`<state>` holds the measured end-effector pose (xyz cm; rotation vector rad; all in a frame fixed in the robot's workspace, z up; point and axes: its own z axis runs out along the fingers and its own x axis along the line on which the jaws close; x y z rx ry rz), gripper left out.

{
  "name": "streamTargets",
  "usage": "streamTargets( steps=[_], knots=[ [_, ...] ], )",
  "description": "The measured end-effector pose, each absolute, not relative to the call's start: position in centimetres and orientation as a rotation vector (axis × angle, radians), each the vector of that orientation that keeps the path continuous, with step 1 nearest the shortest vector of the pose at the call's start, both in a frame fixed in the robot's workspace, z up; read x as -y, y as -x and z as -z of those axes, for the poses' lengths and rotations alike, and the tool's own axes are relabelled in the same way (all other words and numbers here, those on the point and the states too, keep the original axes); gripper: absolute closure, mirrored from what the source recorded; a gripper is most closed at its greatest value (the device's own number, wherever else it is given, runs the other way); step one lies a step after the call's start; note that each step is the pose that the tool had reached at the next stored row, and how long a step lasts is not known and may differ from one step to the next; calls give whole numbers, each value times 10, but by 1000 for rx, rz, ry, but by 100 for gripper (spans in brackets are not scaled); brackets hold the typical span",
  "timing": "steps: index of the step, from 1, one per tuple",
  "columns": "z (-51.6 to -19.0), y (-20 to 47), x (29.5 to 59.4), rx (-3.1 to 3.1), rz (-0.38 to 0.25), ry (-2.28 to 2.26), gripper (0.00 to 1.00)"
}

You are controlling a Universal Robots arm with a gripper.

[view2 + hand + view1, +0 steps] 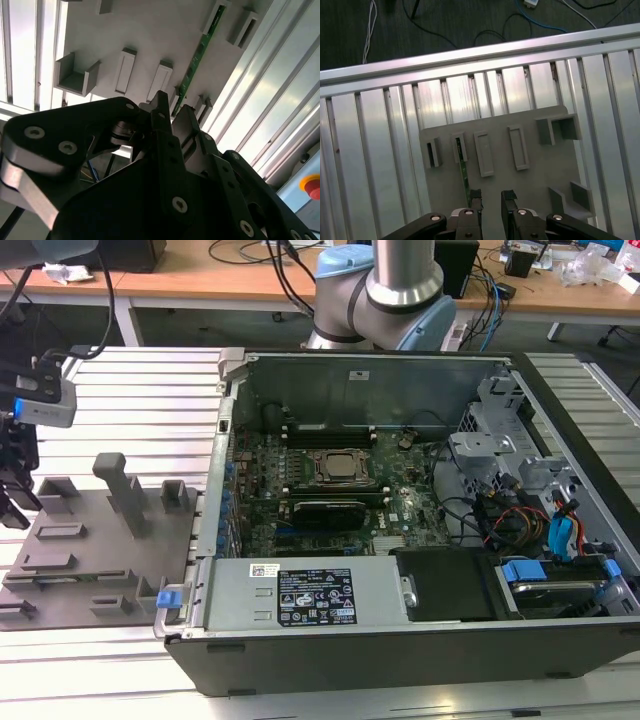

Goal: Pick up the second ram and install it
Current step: 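Pick up the second ram and move it above second insertion slot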

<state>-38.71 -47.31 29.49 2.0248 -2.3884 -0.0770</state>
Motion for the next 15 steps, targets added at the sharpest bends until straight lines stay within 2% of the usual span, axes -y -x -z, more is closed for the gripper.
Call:
streamTargets(
  steps=[15],
  knots=[
    [-282,387,474,2386,77,-2027,70]
  ],
)
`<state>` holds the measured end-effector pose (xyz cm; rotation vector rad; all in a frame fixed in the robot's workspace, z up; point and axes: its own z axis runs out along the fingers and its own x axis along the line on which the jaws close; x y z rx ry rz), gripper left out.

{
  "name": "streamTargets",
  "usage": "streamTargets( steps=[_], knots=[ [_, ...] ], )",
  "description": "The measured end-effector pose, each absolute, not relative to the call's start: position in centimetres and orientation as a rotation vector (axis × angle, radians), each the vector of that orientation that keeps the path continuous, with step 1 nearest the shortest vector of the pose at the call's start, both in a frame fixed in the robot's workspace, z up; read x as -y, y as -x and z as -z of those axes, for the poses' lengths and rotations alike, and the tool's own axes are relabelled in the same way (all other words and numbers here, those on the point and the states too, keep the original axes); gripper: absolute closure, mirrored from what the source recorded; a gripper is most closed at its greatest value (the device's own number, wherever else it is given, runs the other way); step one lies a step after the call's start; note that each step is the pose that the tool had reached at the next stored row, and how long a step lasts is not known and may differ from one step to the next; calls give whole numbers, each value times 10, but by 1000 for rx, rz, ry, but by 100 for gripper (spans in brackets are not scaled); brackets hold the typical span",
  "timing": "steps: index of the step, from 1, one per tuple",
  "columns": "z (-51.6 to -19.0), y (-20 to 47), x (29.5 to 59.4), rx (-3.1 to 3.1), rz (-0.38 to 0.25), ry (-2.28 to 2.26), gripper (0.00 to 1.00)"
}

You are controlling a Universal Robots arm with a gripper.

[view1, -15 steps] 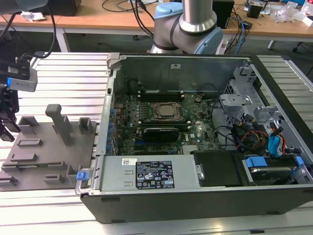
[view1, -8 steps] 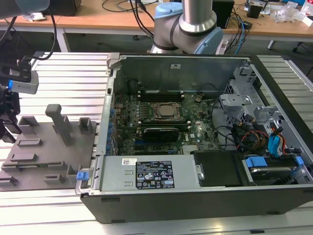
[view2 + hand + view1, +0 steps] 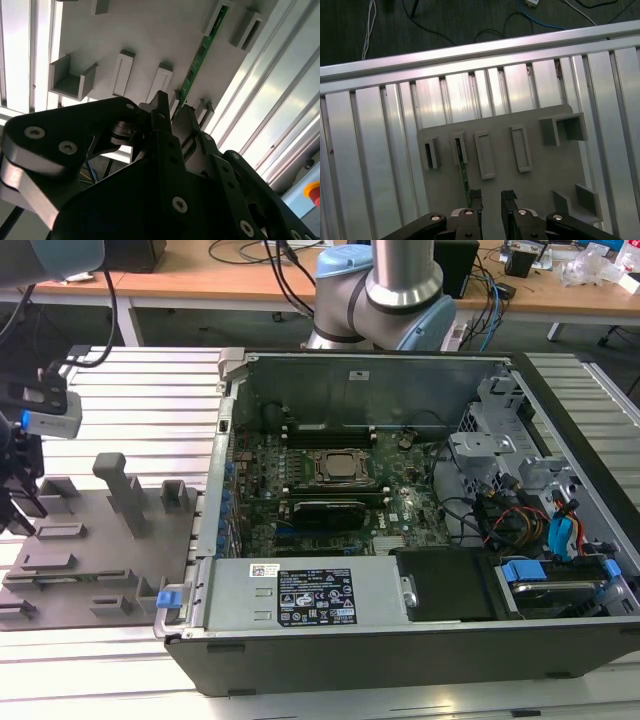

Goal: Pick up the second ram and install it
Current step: 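Pick up the second ram and move it above second insertion slot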

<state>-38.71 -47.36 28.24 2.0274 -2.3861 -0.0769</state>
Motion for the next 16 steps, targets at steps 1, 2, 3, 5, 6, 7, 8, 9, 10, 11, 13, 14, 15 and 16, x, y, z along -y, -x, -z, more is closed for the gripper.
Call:
streamTargets(
  steps=[1,2,3,5,6,7,8,9,10,11,13,14,15,16],
  knots=[
    [-282,387,474,2386,77,-2028,70],
    [-281,387,474,2386,77,-2028,70],
    [-280,387,474,2385,77,-2028,70],
    [-278,387,474,2383,77,-2030,70],
    [-277,387,475,2381,77,-2032,70],
    [-277,387,475,2372,73,-2041,70],
    [-276,387,475,2349,60,-2055,70],
    [-275,387,475,2344,59,-2061,70],
    [-273,386,475,2340,59,-2065,70],
    [-273,385,475,2338,59,-2067,70],
    [-271,382,475,2334,59,-2072,70],
    [-270,381,475,2333,59,-2074,70],
    [-269,377,475,2331,59,-2075,70],
    [-268,374,475,2331,59,-2075,70]
  ],
)
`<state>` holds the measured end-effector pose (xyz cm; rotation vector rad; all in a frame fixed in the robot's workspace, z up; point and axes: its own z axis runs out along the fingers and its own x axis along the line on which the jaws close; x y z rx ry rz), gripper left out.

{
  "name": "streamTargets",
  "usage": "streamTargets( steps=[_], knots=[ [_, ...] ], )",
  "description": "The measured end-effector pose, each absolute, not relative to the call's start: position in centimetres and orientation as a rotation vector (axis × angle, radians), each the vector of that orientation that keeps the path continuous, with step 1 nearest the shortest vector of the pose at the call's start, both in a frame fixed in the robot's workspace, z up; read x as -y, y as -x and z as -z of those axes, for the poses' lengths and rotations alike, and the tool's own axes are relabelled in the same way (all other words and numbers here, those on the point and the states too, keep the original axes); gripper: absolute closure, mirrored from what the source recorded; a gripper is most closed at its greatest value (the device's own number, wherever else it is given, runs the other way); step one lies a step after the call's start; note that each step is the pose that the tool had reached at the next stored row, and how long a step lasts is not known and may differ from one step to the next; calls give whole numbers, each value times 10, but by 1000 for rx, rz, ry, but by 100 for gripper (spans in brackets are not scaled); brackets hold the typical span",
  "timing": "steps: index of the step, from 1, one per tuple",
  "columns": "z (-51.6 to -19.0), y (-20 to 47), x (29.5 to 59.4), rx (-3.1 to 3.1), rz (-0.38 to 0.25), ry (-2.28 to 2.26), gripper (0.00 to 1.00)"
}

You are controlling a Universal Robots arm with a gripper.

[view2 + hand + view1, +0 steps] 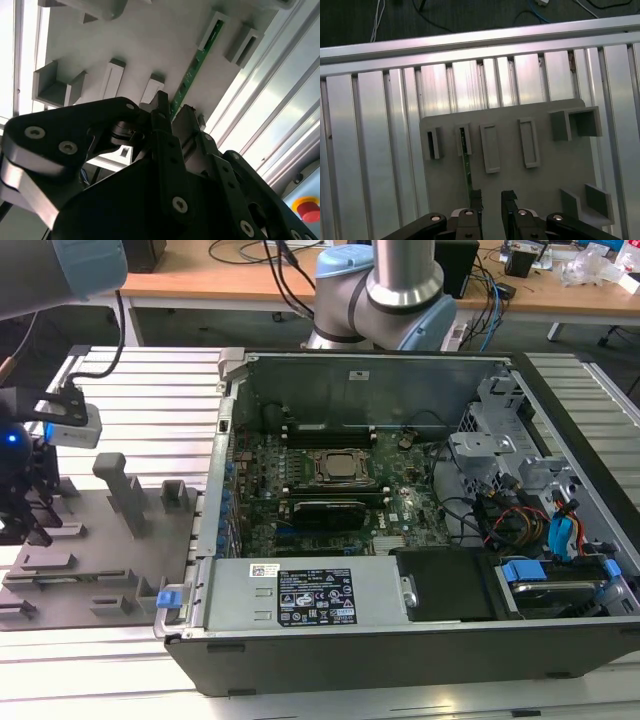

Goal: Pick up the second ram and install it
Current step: 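Pick up the second ram and move it above second insertion slot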

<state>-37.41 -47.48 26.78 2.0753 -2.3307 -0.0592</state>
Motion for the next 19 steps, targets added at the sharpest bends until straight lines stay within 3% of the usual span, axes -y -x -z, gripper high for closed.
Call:
streamTargets(
  steps=[19],
  knots=[
    [-245,370,482,2330,59,-2075,70]
  ],
)
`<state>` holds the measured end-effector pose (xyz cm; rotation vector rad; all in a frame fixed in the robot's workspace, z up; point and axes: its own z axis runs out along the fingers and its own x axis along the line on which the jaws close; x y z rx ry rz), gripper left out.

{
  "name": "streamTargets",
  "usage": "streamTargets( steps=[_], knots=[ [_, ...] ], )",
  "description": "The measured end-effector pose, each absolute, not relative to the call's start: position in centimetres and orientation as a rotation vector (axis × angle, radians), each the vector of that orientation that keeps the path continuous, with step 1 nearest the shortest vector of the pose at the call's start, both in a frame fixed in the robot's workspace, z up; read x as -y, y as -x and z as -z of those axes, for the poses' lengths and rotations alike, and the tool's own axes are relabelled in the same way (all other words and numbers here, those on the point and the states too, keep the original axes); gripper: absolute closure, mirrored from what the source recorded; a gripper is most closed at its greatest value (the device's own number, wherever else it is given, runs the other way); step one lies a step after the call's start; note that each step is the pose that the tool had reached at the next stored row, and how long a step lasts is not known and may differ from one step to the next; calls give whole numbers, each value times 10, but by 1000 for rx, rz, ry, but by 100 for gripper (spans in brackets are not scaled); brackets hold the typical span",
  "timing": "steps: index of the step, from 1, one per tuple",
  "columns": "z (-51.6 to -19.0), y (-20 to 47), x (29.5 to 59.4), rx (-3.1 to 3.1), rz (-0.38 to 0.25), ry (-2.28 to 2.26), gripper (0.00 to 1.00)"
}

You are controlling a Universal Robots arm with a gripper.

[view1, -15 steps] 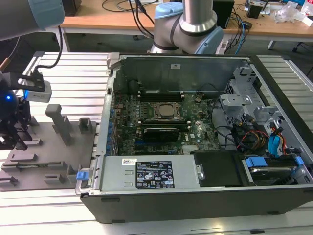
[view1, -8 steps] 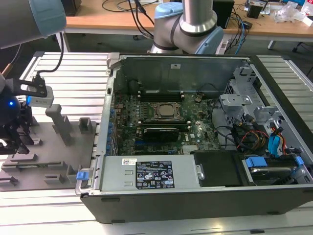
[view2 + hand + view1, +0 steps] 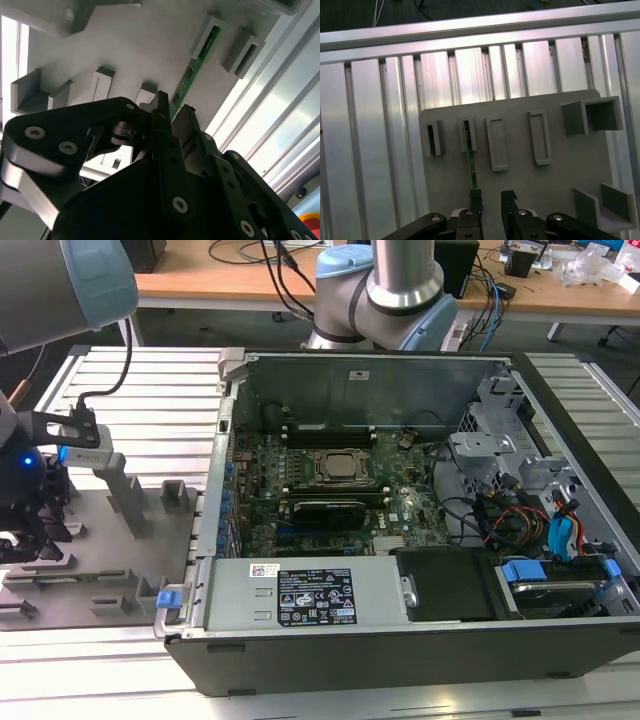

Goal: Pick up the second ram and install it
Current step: 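Pick up the second ram and move it above second insertion slot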

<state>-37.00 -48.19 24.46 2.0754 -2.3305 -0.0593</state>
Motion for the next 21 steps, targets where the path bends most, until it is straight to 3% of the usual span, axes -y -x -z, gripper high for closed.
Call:
streamTargets(
  steps=[21],
  knots=[
    [-200,366,495,2230,57,-2180,70]
  ],
)
